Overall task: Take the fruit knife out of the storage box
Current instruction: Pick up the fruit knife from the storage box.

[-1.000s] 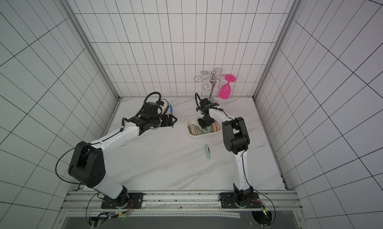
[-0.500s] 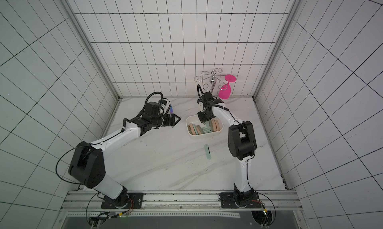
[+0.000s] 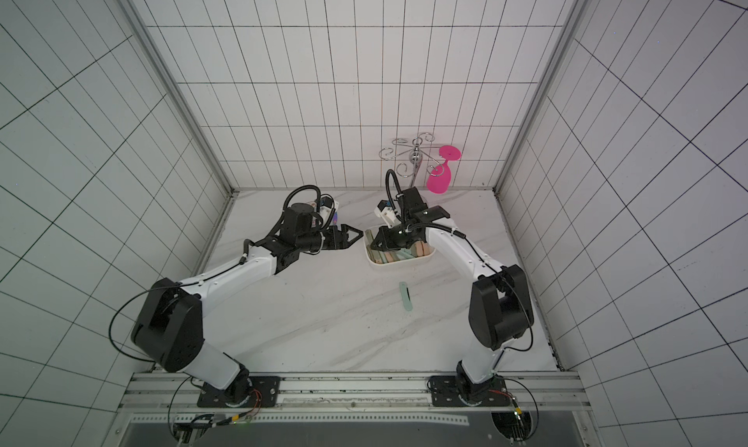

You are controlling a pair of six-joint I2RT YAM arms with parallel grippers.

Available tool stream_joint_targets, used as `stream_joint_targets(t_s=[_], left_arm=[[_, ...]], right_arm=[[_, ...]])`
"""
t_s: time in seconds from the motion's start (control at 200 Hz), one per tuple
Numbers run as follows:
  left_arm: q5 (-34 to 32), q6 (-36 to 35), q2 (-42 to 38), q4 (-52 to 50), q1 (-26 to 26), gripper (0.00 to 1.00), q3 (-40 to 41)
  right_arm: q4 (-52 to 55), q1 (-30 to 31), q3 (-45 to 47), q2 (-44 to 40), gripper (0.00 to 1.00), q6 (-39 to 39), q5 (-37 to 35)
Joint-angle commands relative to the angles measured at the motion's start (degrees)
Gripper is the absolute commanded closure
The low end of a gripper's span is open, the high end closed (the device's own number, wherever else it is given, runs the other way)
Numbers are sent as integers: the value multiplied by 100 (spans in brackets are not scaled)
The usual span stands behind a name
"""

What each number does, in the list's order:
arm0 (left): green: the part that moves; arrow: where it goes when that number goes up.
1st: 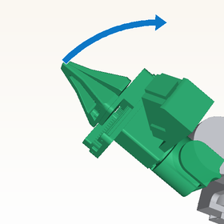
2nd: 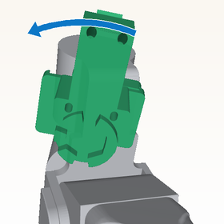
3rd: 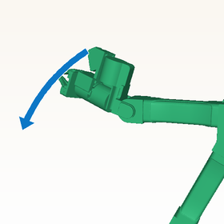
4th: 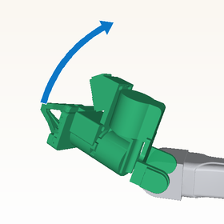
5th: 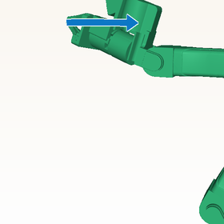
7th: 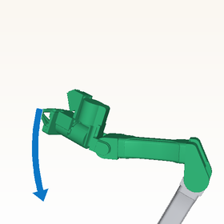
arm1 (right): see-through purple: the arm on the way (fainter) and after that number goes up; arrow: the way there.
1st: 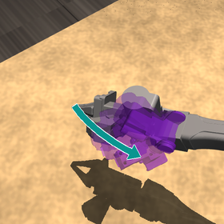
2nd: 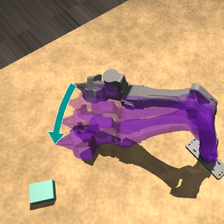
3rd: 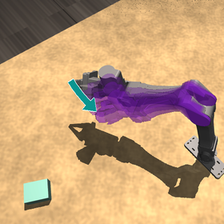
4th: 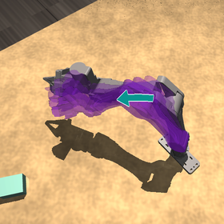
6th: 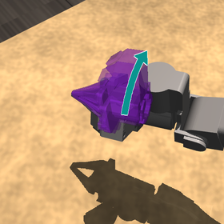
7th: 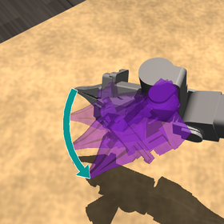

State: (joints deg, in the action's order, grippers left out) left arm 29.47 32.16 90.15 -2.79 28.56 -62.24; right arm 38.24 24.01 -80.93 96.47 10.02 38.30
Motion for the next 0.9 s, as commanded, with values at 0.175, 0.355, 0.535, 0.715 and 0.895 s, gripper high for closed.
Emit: stream_joint_targets(t_s=[0.175, 0.355, 0.535, 0.715, 0.895], left_arm=[[439, 452, -331, 852, 18, 18, 430], [581, 660, -349, 1166, 27, 20, 514], [828, 1014, -349, 1717, 53, 31, 678], [995, 1240, -366, 2071, 50, 45, 869], [988, 1239, -430, 2093, 38, 64, 906]], right_arm=[[-1270, 74, 881, -688, 100, 994, 1264], [-1960, 99, 1220, -803, 100, 1511, 1564], [-2294, 104, 1329, -816, 100, 1725, 1655], [-2813, 100, 1487, -841, 100, 2045, 1762], [-3129, 98, 1555, -779, 100, 2285, 1870]])
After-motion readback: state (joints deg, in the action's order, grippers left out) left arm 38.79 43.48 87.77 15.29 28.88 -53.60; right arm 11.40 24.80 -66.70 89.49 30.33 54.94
